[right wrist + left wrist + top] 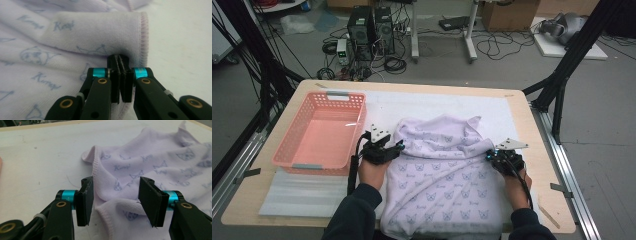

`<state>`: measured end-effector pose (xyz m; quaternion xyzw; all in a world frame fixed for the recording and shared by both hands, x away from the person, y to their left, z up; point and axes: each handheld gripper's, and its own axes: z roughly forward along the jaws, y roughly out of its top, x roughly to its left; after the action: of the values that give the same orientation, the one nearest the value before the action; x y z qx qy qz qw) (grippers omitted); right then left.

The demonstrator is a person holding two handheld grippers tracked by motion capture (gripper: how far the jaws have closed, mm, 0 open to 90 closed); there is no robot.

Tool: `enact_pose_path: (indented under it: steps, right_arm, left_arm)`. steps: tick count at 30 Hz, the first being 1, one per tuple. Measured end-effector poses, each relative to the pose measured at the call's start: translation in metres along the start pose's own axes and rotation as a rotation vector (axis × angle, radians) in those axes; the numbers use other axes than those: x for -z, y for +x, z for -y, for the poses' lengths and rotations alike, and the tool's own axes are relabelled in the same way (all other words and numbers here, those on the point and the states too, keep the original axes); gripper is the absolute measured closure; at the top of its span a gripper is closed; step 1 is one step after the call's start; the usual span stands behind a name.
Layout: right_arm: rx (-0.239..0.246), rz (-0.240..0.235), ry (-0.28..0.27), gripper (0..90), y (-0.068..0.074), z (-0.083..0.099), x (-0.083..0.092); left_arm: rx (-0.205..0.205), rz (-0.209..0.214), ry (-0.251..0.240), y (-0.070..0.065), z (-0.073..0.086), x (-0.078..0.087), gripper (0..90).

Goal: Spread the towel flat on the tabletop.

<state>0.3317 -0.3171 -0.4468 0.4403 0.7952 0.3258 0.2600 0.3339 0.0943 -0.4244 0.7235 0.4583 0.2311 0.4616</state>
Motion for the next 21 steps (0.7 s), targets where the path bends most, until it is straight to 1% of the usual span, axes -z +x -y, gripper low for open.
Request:
enact_pose_path:
  steps: [1,2,3,4,5,7,8,9,10,12,13,14,15,16,18,20,21]
  right_arm:
    - [-0.004,-0.002,-0.001,88.0,0.001,0.000,-0.001]
    - [0.002,0.004,-0.003,86.7,0.003,0.000,-0.001]
    - [0.016,0.005,-0.006,83.5,0.006,-0.001,0.000]
    - [0.020,0.003,-0.020,74.9,0.008,-0.002,0.003]
    - [0.009,-0.007,-0.038,68.2,0.009,-0.002,0.006]
    - [-0.014,-0.046,-0.065,62.9,0.008,-0.002,0.013]
    - [-0.012,-0.058,-0.074,59.9,0.008,-0.002,0.018]
    - [-0.018,-0.081,-0.077,58.9,0.008,-0.001,0.021]
    - [-0.015,-0.115,-0.086,57.7,0.009,0.000,0.026]
    - [0.001,-0.126,-0.093,53.6,0.010,0.002,0.032]
    - [-0.004,-0.140,-0.096,52.0,0.011,0.004,0.036]
    - [-0.007,-0.144,-0.095,50.1,0.012,0.006,0.039]
    - [-0.010,-0.135,-0.095,48.5,0.013,0.008,0.043]
    - [-0.014,-0.137,-0.097,47.6,0.014,0.011,0.047]
    - [-0.022,-0.132,-0.098,45.7,0.016,0.015,0.053]
    - [-0.033,-0.124,-0.103,45.4,0.017,0.020,0.057]
    - [-0.040,-0.124,-0.099,45.4,0.018,0.022,0.059]
  left_arm:
    - [0.006,0.021,-0.004,-0.001,0.001,0.003,45.7]
    - [0.008,0.036,-0.008,-0.001,0.002,0.006,45.7]
    - [0.006,0.051,-0.004,-0.002,0.004,0.009,45.6]
    - [0.009,0.070,-0.003,-0.003,0.006,0.012,45.5]
    - [0.006,0.085,0.005,-0.003,0.008,0.014,45.0]
    - [-0.006,0.100,0.032,-0.006,0.016,0.018,42.6]
    - [-0.012,0.106,0.044,-0.007,0.018,0.018,41.3]
    - [-0.019,0.116,0.060,-0.008,0.023,0.019,41.0]
    - [-0.023,0.120,0.066,-0.009,0.026,0.020,40.5]
    - [-0.018,0.131,0.077,-0.009,0.032,0.022,39.9]
    - [-0.012,0.133,0.082,-0.009,0.033,0.022,39.9]
    - [-0.014,0.135,0.092,-0.008,0.034,0.023,40.0]
    - [-0.013,0.134,0.102,-0.009,0.035,0.024,40.0]
    - [-0.017,0.135,0.108,-0.009,0.036,0.025,40.0]
    - [-0.008,0.150,0.126,-0.009,0.039,0.027,40.2]
    - [0.006,0.167,0.159,-0.011,0.043,0.027,40.3]
    - [0.004,0.177,0.165,-0.013,0.046,0.027,40.2]
